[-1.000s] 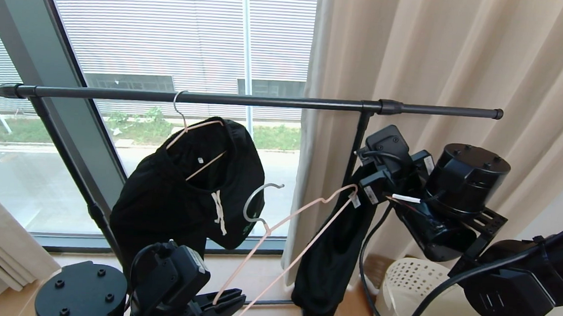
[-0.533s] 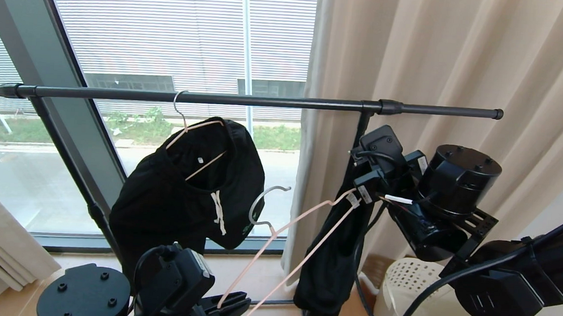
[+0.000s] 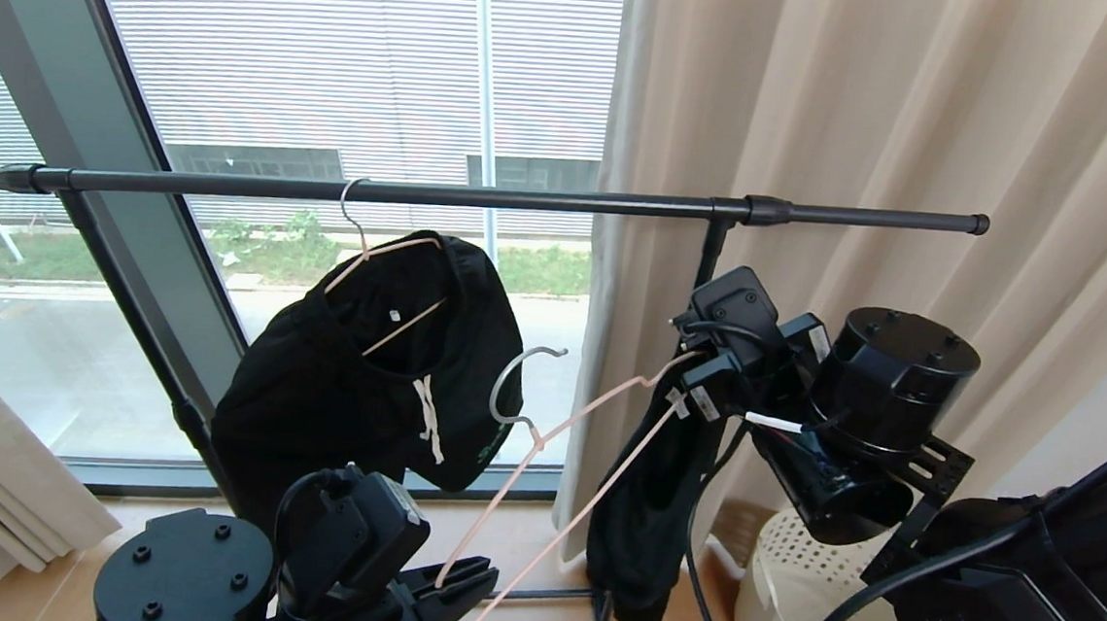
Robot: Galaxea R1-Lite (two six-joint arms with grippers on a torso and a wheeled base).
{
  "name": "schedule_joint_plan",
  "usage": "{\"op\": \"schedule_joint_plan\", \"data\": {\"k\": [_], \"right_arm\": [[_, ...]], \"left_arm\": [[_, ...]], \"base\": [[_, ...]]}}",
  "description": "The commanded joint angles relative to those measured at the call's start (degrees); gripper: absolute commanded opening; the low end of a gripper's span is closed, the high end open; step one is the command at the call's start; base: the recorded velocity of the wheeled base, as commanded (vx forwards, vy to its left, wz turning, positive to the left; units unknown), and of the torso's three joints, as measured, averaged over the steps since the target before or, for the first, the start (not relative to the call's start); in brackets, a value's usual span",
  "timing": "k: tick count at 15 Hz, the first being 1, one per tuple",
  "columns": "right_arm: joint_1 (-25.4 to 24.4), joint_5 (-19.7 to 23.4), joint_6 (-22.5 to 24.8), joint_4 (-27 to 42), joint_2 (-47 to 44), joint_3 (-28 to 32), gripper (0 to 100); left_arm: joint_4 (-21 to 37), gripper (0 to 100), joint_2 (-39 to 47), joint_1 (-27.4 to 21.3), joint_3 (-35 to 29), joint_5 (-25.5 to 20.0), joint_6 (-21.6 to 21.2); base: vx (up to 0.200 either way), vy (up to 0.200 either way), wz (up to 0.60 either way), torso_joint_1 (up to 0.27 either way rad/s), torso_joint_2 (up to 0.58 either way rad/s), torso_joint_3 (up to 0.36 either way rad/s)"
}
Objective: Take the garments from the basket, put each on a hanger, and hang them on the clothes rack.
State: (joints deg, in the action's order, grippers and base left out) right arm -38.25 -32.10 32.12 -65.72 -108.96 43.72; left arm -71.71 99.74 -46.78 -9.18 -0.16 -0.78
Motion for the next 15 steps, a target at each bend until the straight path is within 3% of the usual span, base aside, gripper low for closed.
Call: {"op": "schedule_joint_plan", "data": {"k": [1,15], "right_arm": [[-1.5,0.0,0.0,0.0,1.6,-1.0,0],[-14.5,0.6,-2.2,-0.1,5.6,-7.7,0]], "left_arm": [[0.1,0,0.5,0.1,-0.2,0.1,0.1],[-0.1,0,0.7,0.0,0.0,1.1,0.2]], "base": [[0.000,0.000,0.00,0.000,0.00,0.000],[0.000,0.000,0.00,0.000,0.00,0.000]]}}
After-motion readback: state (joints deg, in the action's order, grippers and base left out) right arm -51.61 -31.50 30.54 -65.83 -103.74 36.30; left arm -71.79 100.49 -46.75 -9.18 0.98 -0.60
